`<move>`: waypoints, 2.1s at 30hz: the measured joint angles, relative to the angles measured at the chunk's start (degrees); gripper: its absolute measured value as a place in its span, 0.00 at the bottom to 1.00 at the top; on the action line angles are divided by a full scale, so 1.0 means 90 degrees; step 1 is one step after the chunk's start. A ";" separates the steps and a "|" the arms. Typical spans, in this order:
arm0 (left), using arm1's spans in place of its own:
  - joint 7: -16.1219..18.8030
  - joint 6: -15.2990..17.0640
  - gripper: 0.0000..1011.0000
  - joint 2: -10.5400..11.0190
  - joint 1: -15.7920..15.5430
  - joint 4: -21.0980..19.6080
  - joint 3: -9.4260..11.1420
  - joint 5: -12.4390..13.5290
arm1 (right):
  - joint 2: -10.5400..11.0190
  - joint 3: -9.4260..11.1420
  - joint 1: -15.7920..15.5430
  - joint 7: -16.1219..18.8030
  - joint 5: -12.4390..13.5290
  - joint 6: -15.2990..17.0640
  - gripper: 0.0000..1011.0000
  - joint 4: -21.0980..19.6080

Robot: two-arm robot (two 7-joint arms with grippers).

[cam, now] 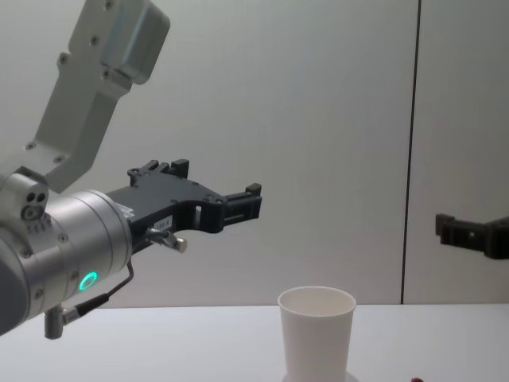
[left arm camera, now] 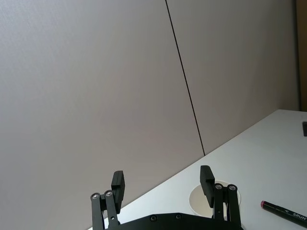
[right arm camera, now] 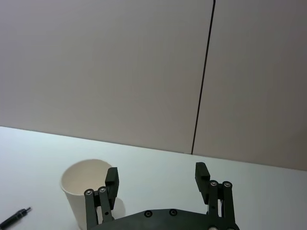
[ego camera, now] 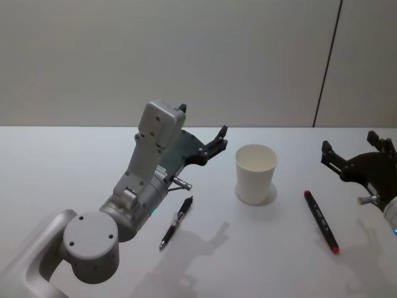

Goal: Place the pen into the pen holder.

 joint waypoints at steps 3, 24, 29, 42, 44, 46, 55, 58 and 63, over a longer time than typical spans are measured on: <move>0.0000 0.0000 0.99 0.0000 0.0000 0.0000 0.0000 0.0000 | -0.0082 -0.0002 0.0149 -0.0059 -0.0058 0.0223 0.99 0.0140; 0.0000 0.0000 0.99 0.0000 0.0000 0.0000 0.0000 0.0000 | -0.0712 -0.0179 0.1095 -0.0231 -0.0438 0.1852 0.99 0.1319; 0.0000 0.0000 0.99 0.0000 0.0000 0.0000 0.0000 0.0000 | -0.0878 -0.0263 0.1264 -0.0297 -0.0539 0.2205 0.99 0.1613; 0.0000 0.0000 0.99 0.0000 0.0000 0.0000 0.0000 0.0000 | -0.1185 -0.0398 0.1507 -0.0518 -0.0666 0.2803 0.99 0.2191; 0.0000 0.0000 0.99 0.0000 0.0000 0.0000 0.0000 0.0000 | -0.1218 -0.0405 0.1527 -0.0565 -0.0668 0.2878 0.99 0.2266; 0.0000 0.0000 0.99 0.0000 0.0000 0.0000 -0.0001 0.0000 | -0.1241 -0.0407 0.1540 -0.0592 -0.0668 0.2920 0.99 0.2314; 0.0000 0.0000 0.99 0.0000 0.0000 0.0000 0.0000 0.0000 | -0.1327 -0.0389 0.1583 -0.0718 -0.0615 0.3126 0.99 0.2512; 0.0000 0.0000 0.99 0.0000 0.0000 0.0000 0.0000 0.0000 | -0.1348 -0.0377 0.1590 -0.0741 -0.0593 0.3184 0.99 0.2558; 0.0000 0.0000 0.99 0.0000 0.0000 0.0000 0.0000 0.0000 | -0.1370 -0.0352 0.1604 -0.0756 -0.0567 0.3256 0.99 0.2620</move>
